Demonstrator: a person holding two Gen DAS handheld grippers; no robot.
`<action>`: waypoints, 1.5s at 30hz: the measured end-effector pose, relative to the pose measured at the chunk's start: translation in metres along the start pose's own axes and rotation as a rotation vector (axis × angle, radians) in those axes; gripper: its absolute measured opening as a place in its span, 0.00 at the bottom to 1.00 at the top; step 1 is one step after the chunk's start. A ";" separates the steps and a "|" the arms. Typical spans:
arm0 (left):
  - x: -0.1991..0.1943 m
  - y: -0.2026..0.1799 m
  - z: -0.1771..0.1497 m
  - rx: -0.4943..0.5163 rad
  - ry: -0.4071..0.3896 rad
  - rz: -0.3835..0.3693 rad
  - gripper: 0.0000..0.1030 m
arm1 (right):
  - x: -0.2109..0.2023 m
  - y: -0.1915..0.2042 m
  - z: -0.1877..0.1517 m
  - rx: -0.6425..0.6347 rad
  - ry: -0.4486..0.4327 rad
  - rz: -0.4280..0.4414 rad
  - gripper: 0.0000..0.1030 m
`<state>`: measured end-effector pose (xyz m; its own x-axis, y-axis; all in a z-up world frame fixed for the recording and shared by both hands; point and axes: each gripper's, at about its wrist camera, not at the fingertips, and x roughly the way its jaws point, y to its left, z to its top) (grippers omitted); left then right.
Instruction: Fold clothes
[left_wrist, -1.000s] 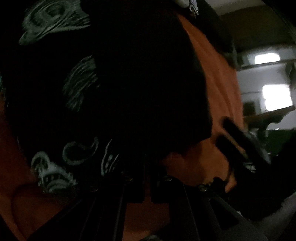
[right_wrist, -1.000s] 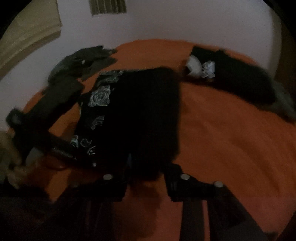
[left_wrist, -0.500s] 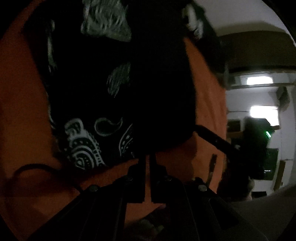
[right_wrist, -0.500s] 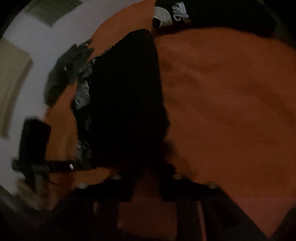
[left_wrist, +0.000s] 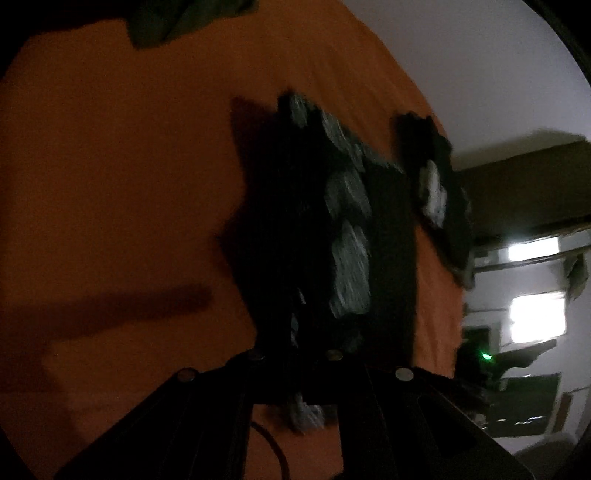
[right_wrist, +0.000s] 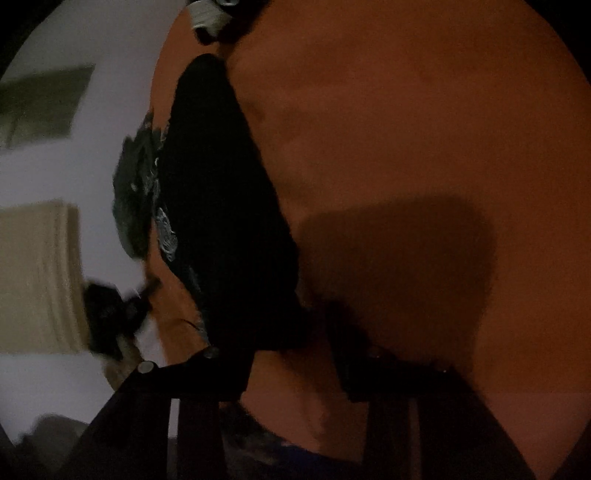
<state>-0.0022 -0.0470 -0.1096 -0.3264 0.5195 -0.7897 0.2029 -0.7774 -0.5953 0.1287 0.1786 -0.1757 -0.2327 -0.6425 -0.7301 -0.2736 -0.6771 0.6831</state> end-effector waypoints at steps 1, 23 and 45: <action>0.001 0.000 0.015 0.006 -0.004 0.017 0.04 | -0.005 0.006 0.006 -0.049 -0.010 -0.044 0.34; 0.060 -0.034 0.135 0.049 0.049 -0.054 0.20 | 0.040 0.109 0.091 -0.472 -0.095 -0.184 0.31; 0.051 0.010 0.141 -0.075 0.059 -0.373 0.50 | 0.053 0.079 0.101 -0.330 -0.054 -0.084 0.33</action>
<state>-0.1467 -0.0782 -0.1352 -0.3378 0.7831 -0.5222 0.1481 -0.5037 -0.8511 0.0006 0.1273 -0.1626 -0.2738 -0.5660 -0.7777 0.0208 -0.8118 0.5835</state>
